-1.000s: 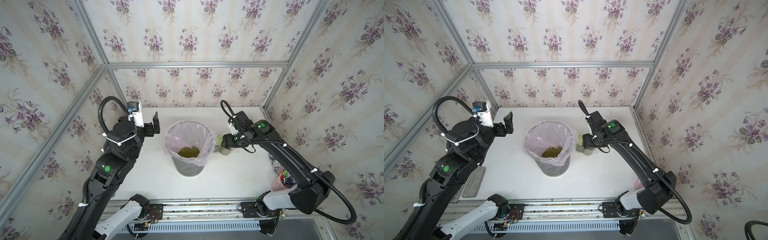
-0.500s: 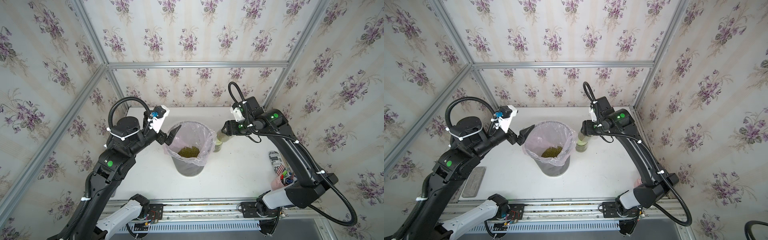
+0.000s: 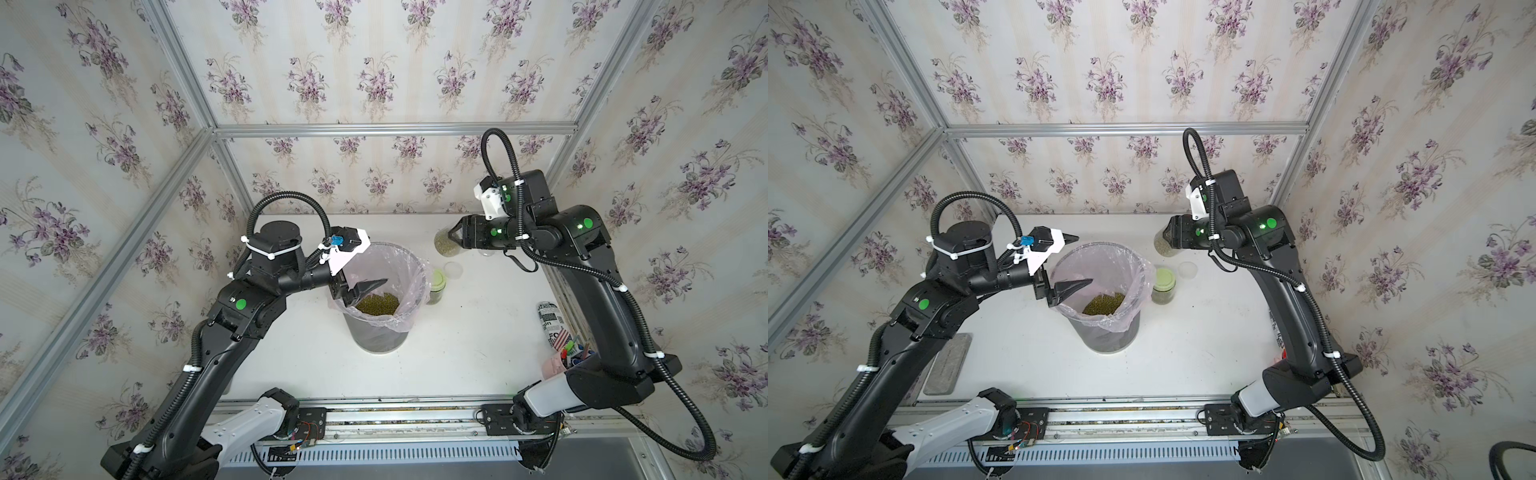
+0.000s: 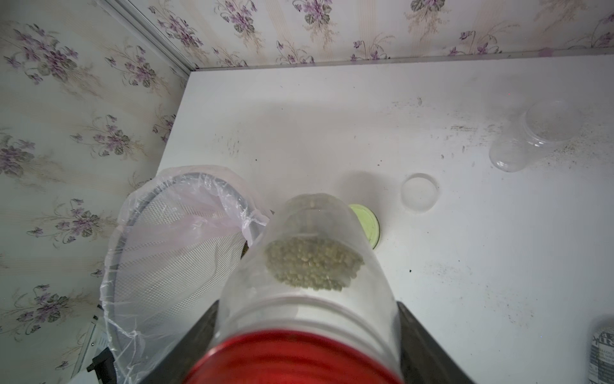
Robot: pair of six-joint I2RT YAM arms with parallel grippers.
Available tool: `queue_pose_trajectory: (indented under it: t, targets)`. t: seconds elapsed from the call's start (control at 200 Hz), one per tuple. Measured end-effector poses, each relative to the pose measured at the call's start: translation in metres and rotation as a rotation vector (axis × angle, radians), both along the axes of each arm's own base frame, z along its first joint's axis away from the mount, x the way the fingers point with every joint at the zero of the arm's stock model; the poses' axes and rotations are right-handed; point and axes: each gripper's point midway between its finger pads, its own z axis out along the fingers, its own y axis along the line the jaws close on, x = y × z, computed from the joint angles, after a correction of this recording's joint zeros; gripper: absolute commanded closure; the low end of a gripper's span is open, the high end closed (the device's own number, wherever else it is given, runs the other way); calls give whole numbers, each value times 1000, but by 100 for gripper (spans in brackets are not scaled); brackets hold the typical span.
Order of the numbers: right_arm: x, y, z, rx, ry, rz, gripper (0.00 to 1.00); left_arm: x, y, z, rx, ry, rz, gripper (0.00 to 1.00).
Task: Empty moldy mung beans from jars
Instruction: Pick up the jar from the center of the board.
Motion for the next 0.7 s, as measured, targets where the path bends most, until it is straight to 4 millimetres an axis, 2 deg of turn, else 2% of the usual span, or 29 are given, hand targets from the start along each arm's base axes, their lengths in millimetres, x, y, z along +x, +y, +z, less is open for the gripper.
queue_pose_trajectory:
  t: [0.255,0.525,0.699]
  targets:
    - [-7,25,28,122,-23,111,33,4,-9,-14,34,29,-27,1]
    - [-21,55,39,219,-10,231,33,13,-16,-28,81,46,14,1]
    - [-37,80,38,231,9,314,33,23,-17,-33,113,43,67,0]
